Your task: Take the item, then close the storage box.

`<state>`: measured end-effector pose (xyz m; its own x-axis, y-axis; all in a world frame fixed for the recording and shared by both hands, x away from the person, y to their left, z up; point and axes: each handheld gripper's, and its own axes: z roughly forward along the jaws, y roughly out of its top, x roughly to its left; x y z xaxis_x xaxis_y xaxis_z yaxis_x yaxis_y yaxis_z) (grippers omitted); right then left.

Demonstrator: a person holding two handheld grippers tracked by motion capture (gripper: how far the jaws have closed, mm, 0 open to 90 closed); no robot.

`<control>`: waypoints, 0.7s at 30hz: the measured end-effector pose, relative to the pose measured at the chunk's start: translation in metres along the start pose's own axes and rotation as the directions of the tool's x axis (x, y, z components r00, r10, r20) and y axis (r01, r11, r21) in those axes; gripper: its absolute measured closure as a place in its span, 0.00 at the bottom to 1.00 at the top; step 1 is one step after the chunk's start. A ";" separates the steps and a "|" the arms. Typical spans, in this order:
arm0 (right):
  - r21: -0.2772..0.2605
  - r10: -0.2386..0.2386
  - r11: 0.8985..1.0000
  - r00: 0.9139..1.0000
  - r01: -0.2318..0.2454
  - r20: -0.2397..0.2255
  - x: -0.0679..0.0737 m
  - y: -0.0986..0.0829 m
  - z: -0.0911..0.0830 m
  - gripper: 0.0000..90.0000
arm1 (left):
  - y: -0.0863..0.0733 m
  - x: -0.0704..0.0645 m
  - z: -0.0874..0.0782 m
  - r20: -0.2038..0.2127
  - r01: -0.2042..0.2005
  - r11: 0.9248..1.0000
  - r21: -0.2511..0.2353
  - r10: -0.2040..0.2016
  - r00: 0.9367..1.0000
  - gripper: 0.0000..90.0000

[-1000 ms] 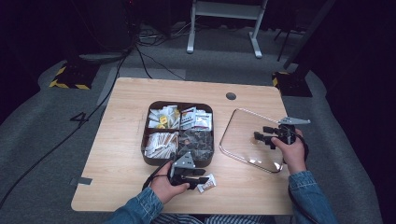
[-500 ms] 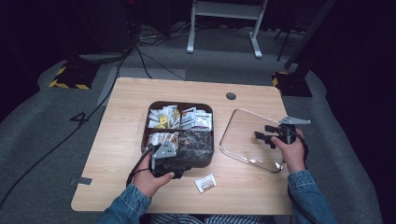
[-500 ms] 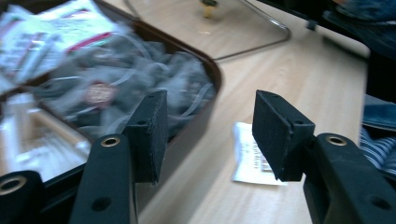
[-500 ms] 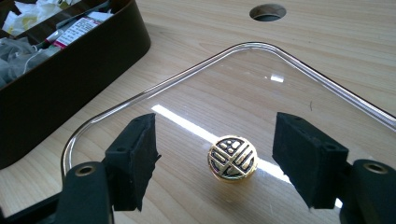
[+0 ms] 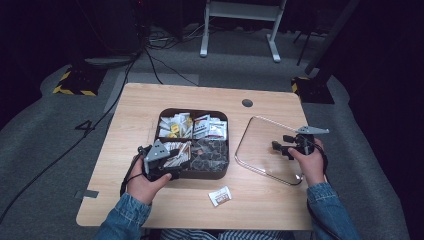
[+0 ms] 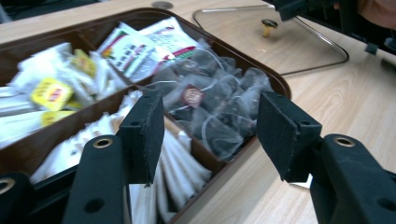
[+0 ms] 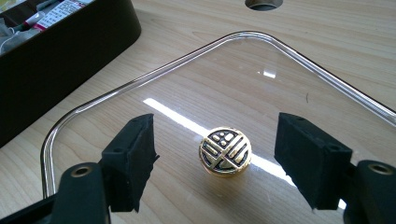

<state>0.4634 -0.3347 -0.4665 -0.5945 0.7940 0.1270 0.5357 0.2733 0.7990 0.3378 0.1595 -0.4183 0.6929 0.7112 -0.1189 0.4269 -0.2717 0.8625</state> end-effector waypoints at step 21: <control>0.082 -0.051 0.996 0.997 0.045 0.065 0.001 -0.011 0.032 0.38 | -0.020 0.063 -0.038 -0.282 0.107 0.994 -0.035 -0.113 0.953 0.40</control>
<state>0.4764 -0.3197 -0.4945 -0.5810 0.8125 0.0480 0.5554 0.3526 0.7531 0.3506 0.2341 -0.4241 0.4481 0.8911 -0.0716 0.4781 -0.1712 0.8615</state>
